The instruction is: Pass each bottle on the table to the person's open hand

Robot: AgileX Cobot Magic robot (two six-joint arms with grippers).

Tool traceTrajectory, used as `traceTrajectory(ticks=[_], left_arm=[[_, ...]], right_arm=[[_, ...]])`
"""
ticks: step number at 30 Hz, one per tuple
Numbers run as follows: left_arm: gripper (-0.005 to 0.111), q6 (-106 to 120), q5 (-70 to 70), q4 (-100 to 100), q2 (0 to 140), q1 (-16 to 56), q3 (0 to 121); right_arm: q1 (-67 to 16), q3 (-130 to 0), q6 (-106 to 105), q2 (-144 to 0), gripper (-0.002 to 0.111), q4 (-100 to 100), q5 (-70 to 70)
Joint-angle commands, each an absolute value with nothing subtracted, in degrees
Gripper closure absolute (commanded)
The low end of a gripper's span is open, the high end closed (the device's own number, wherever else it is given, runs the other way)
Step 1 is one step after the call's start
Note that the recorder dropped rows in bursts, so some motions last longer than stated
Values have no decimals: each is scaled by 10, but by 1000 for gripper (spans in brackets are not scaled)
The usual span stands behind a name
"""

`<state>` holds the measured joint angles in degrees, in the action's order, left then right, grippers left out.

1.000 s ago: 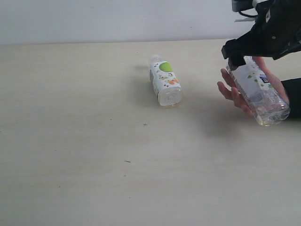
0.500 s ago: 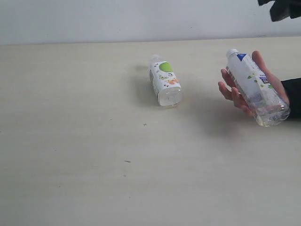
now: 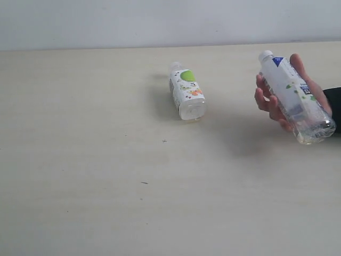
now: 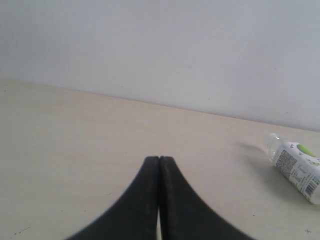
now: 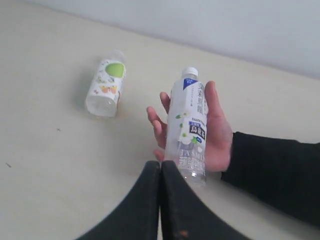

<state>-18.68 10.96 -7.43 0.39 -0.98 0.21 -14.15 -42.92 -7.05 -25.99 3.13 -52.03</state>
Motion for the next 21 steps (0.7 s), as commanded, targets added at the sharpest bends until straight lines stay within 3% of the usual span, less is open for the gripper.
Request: traceTrajectory(ticks=[1, 6, 21], left_arm=[[107, -187, 108, -71, 0, -11, 0], [107, -187, 108, -71, 0, -11, 0], [107, -187, 108, -71, 0, -11, 0]], right_arm=[[-140, -384, -85, -115, 108, 41, -519], [-140, -351, -85, 0, 108, 23, -518], [-140, -303, -90, 0, 108, -6, -529]])
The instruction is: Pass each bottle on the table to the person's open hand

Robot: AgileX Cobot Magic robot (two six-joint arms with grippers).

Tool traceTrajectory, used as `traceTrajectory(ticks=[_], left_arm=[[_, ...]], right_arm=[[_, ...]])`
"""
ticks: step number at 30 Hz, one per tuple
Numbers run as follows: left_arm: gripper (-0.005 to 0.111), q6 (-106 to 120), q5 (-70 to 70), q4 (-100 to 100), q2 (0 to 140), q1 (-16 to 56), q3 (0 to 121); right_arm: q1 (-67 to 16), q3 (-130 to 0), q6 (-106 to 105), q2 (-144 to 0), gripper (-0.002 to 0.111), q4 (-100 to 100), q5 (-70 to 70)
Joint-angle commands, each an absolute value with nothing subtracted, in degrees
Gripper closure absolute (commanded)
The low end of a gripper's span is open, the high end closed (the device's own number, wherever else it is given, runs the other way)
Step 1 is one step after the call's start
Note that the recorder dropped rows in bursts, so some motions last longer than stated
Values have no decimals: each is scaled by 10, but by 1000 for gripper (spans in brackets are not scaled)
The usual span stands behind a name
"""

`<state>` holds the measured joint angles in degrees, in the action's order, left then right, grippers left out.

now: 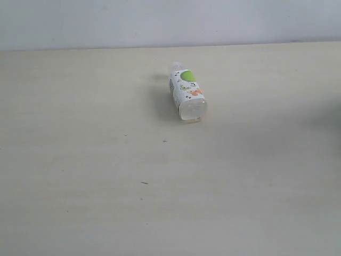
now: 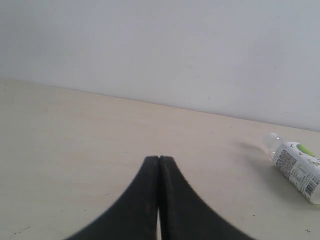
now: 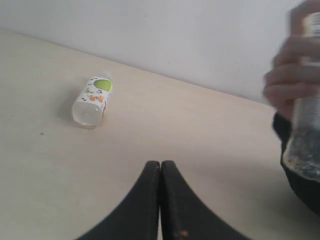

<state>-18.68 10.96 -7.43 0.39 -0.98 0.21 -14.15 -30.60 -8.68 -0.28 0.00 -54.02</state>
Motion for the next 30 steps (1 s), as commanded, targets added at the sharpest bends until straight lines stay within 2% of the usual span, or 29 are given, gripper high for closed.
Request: traceTrajectory(ticks=[1, 7, 11, 18, 30], left_arm=[[107, -187, 108, -71, 0, -11, 0], [107, -187, 108, -71, 0, -11, 0], [107, -187, 108, -71, 0, -11, 0], [107, -187, 108, -71, 0, -11, 0], [107, -187, 108, -71, 0, -11, 0]], right_arm=[[-140, -303, -89, 0, 108, -6, -528], [-140, -302, -86, 0, 108, 19, -520], [-140, -264, -79, 0, 108, 81, -432], [-140, -181, -79, 0, 108, 36, -304], [-140, -160, -79, 0, 108, 35, -296]])
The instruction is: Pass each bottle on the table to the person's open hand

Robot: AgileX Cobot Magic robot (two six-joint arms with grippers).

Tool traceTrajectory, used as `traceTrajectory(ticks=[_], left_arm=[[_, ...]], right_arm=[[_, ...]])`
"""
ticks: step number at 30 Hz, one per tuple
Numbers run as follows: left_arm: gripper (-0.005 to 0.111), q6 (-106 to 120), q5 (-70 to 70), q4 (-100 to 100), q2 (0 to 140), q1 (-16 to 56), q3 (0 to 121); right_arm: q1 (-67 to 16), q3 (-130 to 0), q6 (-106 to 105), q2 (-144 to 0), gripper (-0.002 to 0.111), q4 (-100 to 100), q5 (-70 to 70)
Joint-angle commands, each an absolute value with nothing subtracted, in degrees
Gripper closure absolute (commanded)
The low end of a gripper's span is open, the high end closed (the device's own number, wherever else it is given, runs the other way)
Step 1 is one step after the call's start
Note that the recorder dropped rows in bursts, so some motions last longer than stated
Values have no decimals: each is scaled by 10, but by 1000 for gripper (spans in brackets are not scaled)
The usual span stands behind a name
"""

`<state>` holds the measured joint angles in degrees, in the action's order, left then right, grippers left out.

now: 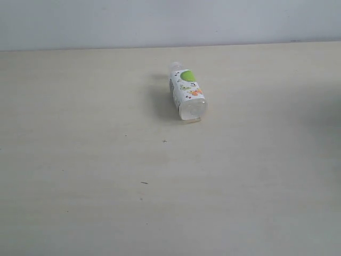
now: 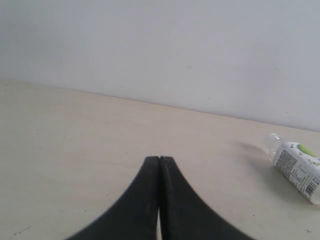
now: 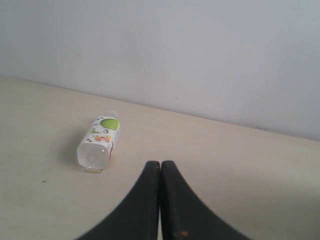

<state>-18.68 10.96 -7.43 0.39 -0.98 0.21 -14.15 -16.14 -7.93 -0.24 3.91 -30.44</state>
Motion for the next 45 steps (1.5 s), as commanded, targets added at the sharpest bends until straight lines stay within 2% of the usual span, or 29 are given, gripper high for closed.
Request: traceTrajectory(ticks=[1, 28, 37, 45], left_arm=[[107, -187, 108, -71, 0, -11, 0], [107, -187, 108, -71, 0, -11, 0], [107, -187, 108, -71, 0, -11, 0], [107, -187, 108, -71, 0, -11, 0]], right_arm=[[-140, -160, -79, 0, 108, 31, -296], [-140, -154, -78, 0, 108, -19, -285], [-140, -237, -79, 0, 108, -72, -341], [-140, -253, -75, 0, 108, -72, -366]])
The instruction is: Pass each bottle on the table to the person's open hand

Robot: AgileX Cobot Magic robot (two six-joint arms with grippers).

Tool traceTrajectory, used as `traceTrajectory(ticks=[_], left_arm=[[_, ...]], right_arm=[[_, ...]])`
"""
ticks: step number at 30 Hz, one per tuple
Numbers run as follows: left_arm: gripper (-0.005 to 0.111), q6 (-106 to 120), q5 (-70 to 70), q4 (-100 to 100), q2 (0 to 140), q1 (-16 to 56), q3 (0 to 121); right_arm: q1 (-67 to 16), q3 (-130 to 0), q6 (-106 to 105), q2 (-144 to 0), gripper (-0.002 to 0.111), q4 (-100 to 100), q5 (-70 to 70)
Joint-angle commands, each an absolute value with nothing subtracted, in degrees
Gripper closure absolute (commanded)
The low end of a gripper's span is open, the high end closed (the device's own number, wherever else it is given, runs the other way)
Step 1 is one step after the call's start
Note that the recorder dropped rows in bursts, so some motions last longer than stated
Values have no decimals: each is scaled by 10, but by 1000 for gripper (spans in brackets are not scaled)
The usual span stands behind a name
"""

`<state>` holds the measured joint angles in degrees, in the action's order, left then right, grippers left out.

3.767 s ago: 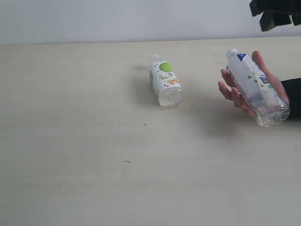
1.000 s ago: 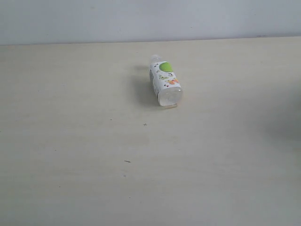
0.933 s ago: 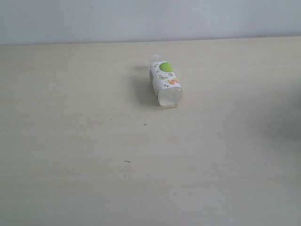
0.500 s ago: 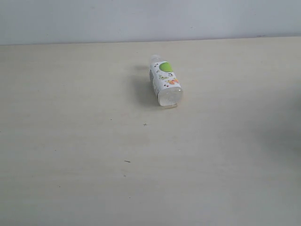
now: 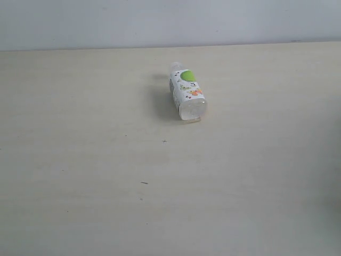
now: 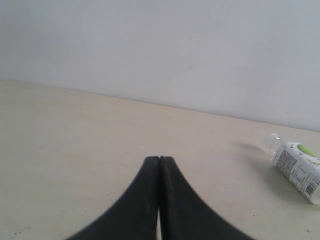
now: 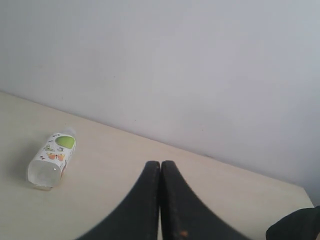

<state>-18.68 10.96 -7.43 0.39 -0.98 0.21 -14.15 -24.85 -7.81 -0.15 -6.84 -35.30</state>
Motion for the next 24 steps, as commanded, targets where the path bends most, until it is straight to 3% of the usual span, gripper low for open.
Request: traceTrajectory(ticks=[1, 24], left_arm=[[107, -187, 108, -71, 0, -11, 0], [107, -187, 108, -71, 0, -11, 0]], right_arm=[[-140, -253, -75, 0, 108, -72, -367], [-140, -238, -75, 0, 108, -70, -351]])
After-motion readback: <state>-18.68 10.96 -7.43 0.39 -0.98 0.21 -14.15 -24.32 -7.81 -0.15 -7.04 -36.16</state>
